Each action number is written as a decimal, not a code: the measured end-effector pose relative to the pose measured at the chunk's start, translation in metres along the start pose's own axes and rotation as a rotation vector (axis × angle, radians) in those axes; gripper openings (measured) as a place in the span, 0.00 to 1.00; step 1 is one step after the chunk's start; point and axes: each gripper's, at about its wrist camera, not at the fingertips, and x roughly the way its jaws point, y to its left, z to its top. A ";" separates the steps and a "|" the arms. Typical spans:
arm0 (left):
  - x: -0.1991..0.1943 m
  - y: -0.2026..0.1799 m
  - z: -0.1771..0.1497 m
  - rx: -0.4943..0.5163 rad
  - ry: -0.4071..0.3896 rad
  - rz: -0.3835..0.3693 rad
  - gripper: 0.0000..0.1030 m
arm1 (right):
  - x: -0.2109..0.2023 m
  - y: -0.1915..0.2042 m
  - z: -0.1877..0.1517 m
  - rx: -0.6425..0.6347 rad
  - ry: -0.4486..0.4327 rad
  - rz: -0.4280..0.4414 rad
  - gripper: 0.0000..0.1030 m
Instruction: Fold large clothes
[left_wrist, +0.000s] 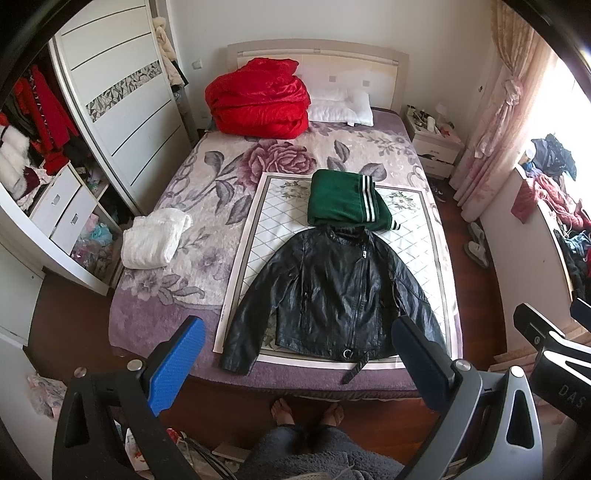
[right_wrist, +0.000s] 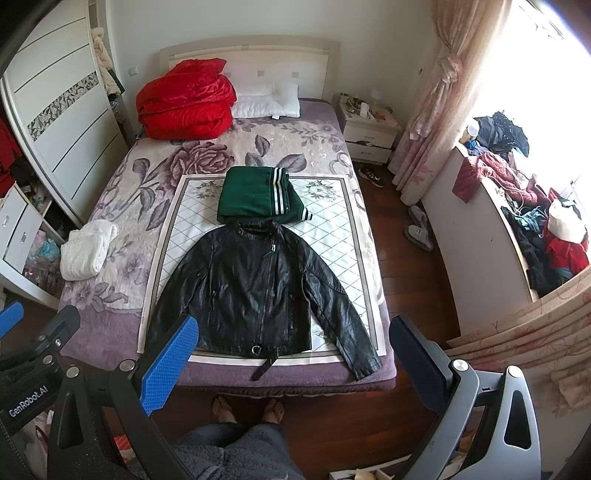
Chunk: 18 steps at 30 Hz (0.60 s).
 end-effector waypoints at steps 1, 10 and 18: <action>0.000 0.001 0.000 0.000 0.000 0.001 1.00 | -0.001 0.000 0.001 -0.001 0.000 0.001 1.00; 0.000 0.000 0.004 -0.001 0.002 -0.007 1.00 | -0.001 0.000 0.001 0.002 -0.002 -0.001 1.00; -0.002 -0.002 0.007 -0.002 -0.002 -0.006 1.00 | 0.000 0.001 -0.001 0.003 -0.003 -0.001 1.00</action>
